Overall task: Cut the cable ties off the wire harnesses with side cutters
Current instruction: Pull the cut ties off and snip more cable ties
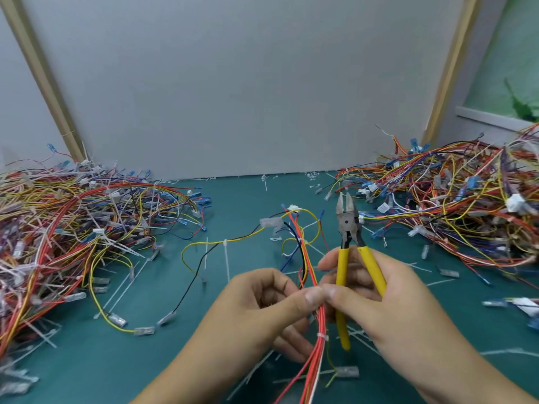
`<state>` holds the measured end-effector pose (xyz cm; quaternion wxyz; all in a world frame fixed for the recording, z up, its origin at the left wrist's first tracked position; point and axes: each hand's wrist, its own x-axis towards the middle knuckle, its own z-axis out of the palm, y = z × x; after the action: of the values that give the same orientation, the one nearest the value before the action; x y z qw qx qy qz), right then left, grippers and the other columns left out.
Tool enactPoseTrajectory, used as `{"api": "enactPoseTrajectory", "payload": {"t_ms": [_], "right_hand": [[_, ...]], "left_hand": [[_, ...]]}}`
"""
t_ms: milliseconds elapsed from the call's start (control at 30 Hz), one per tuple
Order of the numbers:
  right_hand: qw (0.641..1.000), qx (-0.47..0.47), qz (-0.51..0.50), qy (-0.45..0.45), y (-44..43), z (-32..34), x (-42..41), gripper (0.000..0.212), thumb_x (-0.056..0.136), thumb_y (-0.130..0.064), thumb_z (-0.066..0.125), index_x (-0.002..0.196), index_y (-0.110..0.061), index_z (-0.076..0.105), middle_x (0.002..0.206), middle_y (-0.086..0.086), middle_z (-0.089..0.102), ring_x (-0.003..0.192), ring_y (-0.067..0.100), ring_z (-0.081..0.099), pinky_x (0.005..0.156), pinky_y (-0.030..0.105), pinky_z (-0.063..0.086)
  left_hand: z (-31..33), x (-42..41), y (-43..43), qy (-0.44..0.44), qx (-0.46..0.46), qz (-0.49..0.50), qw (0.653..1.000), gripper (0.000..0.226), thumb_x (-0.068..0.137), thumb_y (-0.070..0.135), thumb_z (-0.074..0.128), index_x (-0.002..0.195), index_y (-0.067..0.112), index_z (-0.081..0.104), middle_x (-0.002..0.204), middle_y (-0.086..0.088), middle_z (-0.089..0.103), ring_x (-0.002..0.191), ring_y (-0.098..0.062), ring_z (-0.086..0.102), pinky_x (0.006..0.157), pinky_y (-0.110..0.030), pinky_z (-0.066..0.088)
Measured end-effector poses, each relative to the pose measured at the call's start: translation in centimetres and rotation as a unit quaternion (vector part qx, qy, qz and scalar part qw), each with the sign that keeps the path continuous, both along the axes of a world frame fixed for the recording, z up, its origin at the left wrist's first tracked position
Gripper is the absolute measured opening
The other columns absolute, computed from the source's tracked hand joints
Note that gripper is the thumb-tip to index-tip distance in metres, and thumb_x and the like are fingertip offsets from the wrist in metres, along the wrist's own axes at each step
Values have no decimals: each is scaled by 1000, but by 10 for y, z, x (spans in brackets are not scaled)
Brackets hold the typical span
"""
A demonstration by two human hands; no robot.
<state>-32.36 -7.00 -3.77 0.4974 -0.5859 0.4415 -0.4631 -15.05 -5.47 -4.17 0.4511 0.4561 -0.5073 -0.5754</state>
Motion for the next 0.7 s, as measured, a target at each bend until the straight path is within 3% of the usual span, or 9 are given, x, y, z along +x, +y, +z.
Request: {"api": "enactPoseTrajectory", "payload": {"t_ms": [200, 300, 367, 500, 700], "right_hand": [[1000, -7, 13, 21, 2, -2, 2, 20, 84, -1, 69, 92, -19, 69, 79, 6, 74, 69, 21, 72, 67, 25, 59], [999, -6, 20, 32, 3, -3, 4, 19, 84, -3, 68, 93, -20, 68, 80, 6, 73, 70, 24, 72, 74, 33, 61], [999, -5, 23, 34, 4, -4, 3, 19, 84, -3, 68, 93, -20, 69, 80, 5, 73, 70, 24, 72, 72, 31, 61], [999, -6, 22, 38, 4, -5, 4, 18, 84, -4, 67, 91, -20, 69, 80, 5, 73, 69, 22, 72, 65, 22, 57], [997, 6, 27, 72, 5, -3, 4, 16, 84, -12, 67, 90, -27, 70, 86, 1, 75, 73, 17, 74, 71, 31, 61]], "left_hand": [[3, 5, -1, -22, 3, -18, 1000, 28, 77, 25, 81, 60, 10, 64, 54, -13, 60, 43, -21, 60, 42, -24, 49], [2, 9, -3, -29, -7, 16, 999, 20, 70, 22, 69, 52, 15, 66, 62, -23, 59, 49, -22, 63, 45, -24, 51], [1, 11, -4, -17, -7, 30, 999, 16, 69, 21, 66, 54, 15, 68, 68, -25, 61, 48, -21, 64, 49, -27, 53], [0, 12, -6, 12, -6, 50, 999, 14, 69, 19, 66, 56, 14, 67, 67, -10, 67, 49, -22, 63, 49, -27, 56], [-3, 15, -11, 25, -2, 62, 998, 11, 69, 17, 67, 62, 9, 71, 62, -15, 64, 51, -22, 65, 48, -25, 54]]}}
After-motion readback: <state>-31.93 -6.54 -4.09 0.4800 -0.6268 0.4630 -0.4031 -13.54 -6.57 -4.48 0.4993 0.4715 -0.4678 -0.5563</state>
